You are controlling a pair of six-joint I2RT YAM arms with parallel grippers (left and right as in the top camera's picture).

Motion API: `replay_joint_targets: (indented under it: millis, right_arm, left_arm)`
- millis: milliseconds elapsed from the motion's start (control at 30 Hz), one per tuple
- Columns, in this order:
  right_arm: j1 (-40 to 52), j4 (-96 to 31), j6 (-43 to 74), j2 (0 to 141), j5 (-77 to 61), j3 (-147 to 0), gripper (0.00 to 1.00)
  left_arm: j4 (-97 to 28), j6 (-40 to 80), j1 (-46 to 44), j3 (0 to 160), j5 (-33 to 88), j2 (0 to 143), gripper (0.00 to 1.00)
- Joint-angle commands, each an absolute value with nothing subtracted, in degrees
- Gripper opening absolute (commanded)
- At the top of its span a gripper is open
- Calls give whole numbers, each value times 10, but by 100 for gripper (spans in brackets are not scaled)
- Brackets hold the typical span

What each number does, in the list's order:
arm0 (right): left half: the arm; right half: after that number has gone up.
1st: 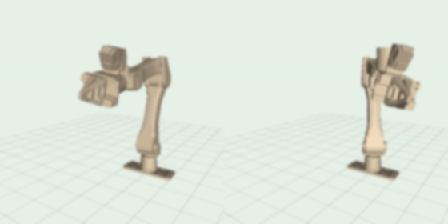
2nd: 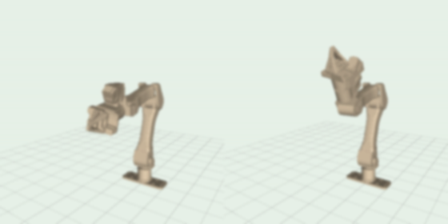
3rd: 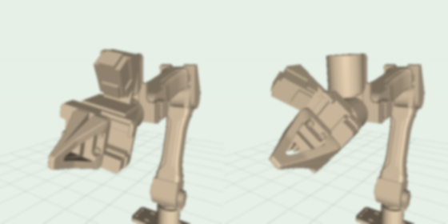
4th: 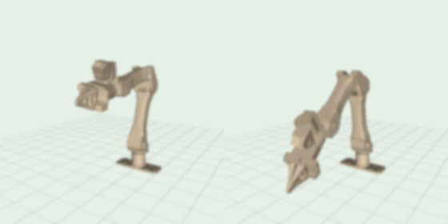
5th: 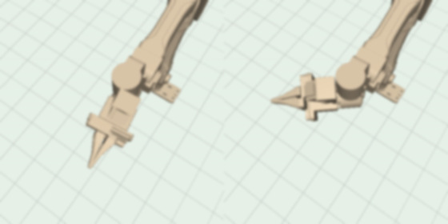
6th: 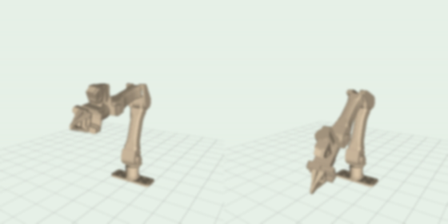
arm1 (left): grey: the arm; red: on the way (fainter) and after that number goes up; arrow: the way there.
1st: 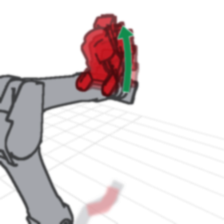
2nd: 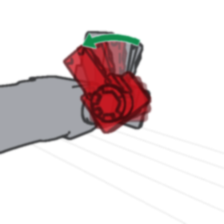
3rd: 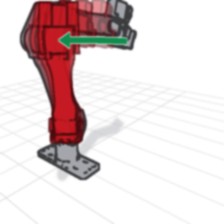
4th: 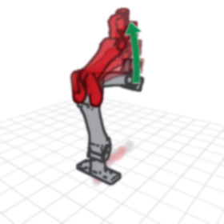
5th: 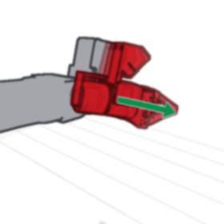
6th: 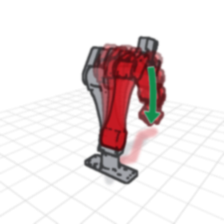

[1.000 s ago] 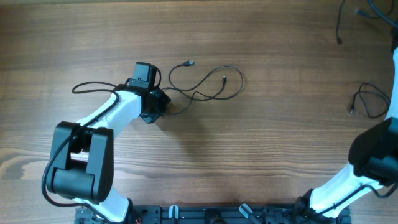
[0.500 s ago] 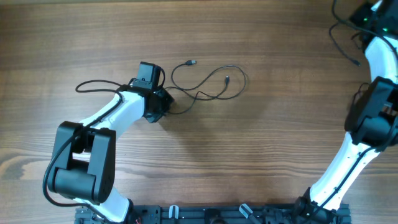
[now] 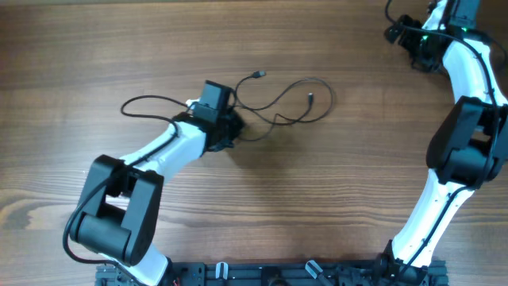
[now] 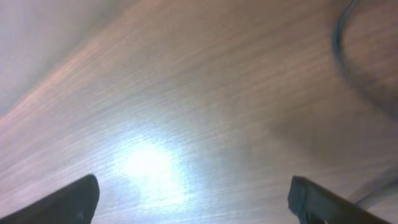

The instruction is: Untangle cables

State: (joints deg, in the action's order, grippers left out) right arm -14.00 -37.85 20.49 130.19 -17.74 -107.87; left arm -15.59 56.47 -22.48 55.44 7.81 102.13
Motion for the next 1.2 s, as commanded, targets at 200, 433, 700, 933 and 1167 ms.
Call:
replay_joint_targets:
  millis: [200, 433, 700, 933, 1167]
  right_arm:
    - [-122, -552, 435, 1247, 249, -1081, 100]
    - [-122, -547, 269, 1237, -76, -1081, 100]
    - [-62, -639, 184, 1237, -173, -1081, 100]
    - [-15, -750, 543, 1237, 223, -1081, 100]
    - [-52, -594, 379, 1237, 179, -1081, 100]
  left_arm:
    - [-140, 553, -336, 554, 36, 1023, 6]
    - [-139, 553, -353, 554, 20, 1023, 4]
    - [-28, 375, -362, 554, 206, 1023, 4]
    - [-132, 377, -370, 554, 53, 1023, 4]
    - [-232, 377, -370, 554, -12, 1025, 4]
